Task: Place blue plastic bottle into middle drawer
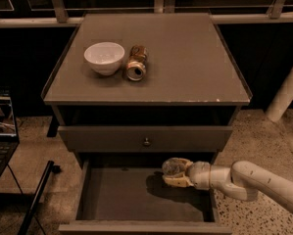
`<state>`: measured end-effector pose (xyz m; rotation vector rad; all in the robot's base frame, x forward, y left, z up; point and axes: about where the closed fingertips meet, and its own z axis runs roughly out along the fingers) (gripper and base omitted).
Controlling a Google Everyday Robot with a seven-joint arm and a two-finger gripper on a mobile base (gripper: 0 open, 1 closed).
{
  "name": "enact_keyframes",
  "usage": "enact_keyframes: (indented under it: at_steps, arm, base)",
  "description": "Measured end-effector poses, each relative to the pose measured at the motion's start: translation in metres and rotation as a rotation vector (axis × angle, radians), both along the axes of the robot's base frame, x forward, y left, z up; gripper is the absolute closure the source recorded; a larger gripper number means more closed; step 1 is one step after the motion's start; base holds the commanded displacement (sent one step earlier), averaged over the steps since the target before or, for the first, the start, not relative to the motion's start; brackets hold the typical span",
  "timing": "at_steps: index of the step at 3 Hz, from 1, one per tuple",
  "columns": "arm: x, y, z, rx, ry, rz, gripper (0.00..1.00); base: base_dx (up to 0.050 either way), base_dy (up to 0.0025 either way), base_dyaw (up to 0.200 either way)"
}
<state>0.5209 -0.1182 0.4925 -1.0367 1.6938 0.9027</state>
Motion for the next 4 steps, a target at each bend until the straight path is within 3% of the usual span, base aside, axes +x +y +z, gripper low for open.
enact_keyframes:
  at_steps: [2,3,4]
  arm:
    - [0.0,0.0,0.0,0.0,0.0,0.0,0.13]
    - [0.0,0.0001,0.0,0.0,0.0,0.0,0.0]
    - [0.0,0.0002,0.0,0.0,0.0,0.0,0.0]
  base:
    - [0.0,0.0,0.0]
    - [0.0,0.0,0.0]
    - [0.0,0.0,0.0]
